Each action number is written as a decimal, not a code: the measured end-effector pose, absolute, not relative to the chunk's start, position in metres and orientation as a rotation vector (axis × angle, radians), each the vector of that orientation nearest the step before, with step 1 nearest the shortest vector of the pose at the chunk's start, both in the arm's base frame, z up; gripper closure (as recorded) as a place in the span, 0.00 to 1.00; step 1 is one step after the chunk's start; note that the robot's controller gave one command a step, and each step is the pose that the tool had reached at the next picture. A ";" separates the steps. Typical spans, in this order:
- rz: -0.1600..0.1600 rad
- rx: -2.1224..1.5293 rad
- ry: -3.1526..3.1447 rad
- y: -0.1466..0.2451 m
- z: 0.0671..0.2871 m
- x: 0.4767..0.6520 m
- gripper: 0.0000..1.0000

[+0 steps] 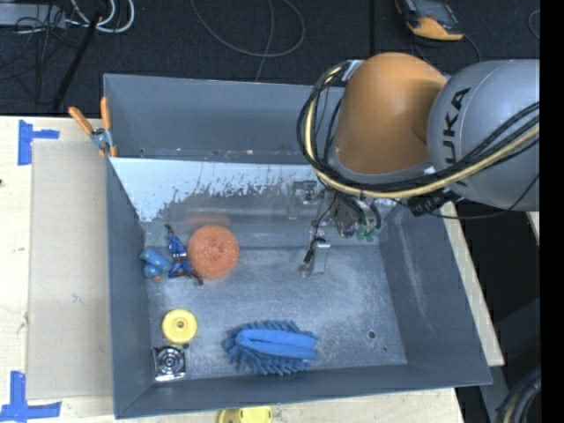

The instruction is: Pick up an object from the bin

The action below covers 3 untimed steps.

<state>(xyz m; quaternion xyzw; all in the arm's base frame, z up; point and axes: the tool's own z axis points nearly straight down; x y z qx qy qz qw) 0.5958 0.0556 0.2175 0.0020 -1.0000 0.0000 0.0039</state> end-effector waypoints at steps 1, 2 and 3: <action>-0.001 0.004 -3.141 0.055 0.222 0.597 0.00; -0.001 0.131 -3.145 0.091 0.169 0.610 0.00; 0.002 0.133 -3.130 0.138 0.159 0.598 0.00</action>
Offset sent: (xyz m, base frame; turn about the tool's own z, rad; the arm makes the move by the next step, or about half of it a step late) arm 0.0191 0.0593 -0.0870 -0.1364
